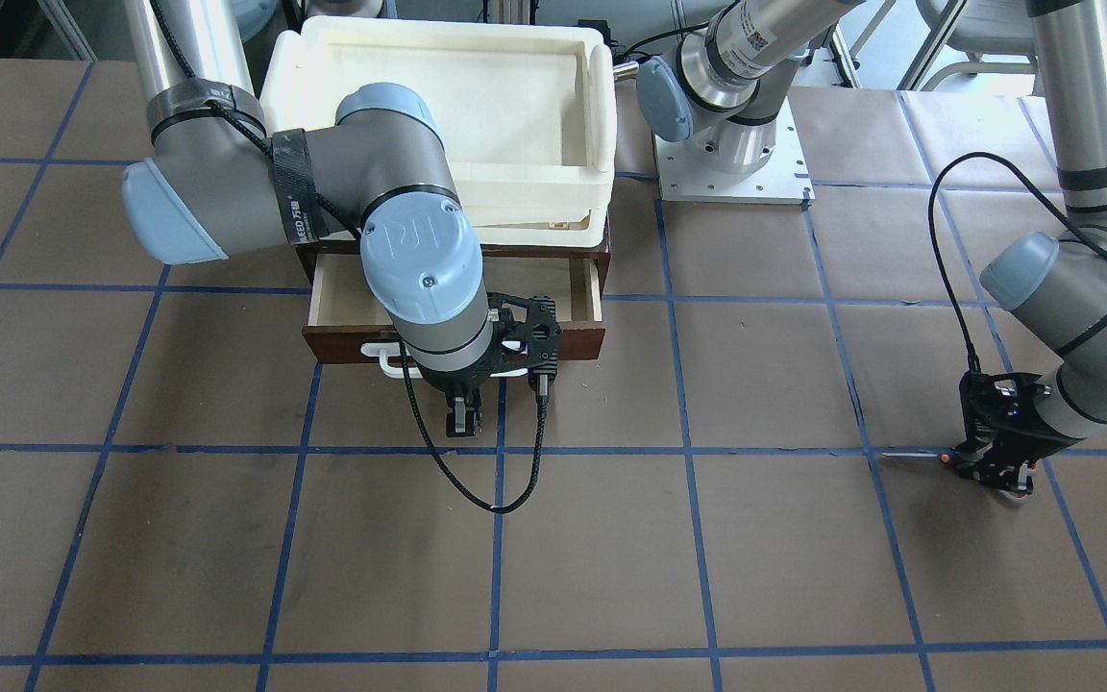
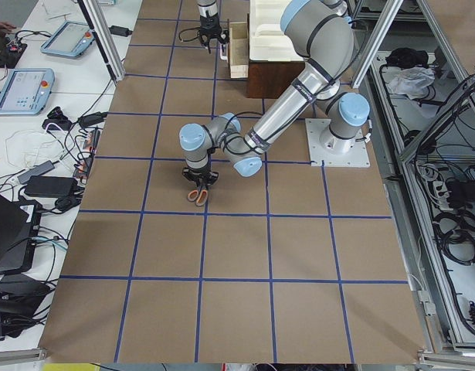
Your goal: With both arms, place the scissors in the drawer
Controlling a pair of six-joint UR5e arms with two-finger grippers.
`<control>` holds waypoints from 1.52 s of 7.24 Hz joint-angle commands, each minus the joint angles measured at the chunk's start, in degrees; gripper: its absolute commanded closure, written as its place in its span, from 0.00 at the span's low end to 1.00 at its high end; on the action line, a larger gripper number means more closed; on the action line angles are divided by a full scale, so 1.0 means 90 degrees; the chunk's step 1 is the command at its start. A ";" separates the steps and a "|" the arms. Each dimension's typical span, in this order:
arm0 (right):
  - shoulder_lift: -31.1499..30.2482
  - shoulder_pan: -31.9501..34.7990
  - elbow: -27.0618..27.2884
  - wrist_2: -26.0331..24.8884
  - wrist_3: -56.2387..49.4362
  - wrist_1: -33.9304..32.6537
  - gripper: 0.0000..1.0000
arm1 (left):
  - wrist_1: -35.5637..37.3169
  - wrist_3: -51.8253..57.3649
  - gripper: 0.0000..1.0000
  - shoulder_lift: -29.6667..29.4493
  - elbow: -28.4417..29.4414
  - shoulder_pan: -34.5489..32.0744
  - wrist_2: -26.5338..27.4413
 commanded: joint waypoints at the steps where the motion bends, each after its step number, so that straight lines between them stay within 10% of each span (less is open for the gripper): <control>1: 0.0251 -0.0032 -0.0293 0.0000 -0.0021 -0.0004 0.35 | -0.0006 -0.0004 1.00 0.0086 0.0044 -0.0044 -0.0005; 11: 0.0730 -0.0236 -0.1055 -0.0088 -0.0060 -0.0287 0.38 | -0.3608 -0.0170 1.00 0.2369 0.1431 -0.0659 -0.0190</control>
